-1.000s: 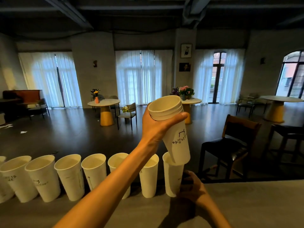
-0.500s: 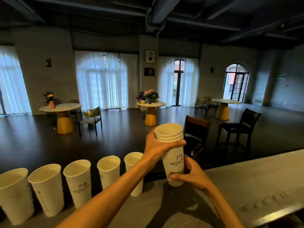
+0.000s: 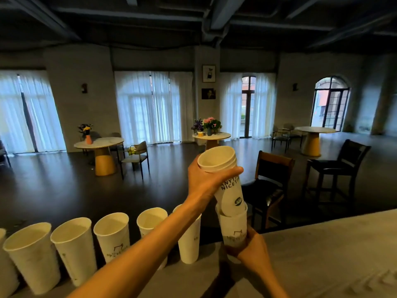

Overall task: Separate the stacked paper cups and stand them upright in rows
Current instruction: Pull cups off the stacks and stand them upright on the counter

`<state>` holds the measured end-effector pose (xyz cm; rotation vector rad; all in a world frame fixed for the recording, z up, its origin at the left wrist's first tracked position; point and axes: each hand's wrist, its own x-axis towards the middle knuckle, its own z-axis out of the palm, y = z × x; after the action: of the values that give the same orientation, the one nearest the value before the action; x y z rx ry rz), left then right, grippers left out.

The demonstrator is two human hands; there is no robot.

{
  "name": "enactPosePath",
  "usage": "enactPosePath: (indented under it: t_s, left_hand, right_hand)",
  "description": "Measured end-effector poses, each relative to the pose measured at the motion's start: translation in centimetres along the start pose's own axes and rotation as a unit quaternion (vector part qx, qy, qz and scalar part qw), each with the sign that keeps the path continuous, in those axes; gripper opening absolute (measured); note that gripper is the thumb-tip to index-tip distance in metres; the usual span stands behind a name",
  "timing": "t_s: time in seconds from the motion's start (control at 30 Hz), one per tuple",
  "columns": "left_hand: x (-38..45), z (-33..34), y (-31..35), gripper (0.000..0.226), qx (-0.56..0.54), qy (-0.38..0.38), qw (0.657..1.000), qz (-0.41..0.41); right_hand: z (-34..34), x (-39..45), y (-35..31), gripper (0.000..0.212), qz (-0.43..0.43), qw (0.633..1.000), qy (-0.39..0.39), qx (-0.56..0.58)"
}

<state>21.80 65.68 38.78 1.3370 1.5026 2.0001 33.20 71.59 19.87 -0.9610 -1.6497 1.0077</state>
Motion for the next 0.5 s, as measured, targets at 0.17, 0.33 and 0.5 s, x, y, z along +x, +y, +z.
enactPosePath:
  t_s: [0.17, 0.33, 0.5]
  left_hand:
    - [2.0, -1.1, 1.7, 0.058, -0.004, -0.002, 1.0, 0.023]
    - [2.2, -2.3, 0.7, 0.068, 0.008, 0.005, 1.0, 0.018]
    - [2.4, -3.0, 0.1, 0.072, 0.026, 0.006, 0.999, 0.022]
  right_hand:
    - [1.8, 0.5, 3.4, 0.064, 0.031, 0.995, -0.098, 0.009]
    - [2.4, 1.8, 3.7, 0.065, 0.06, 0.992, -0.112, 0.011]
    - [4.4, 3.2, 2.8, 0.086, 0.088, 0.992, -0.093, -0.011]
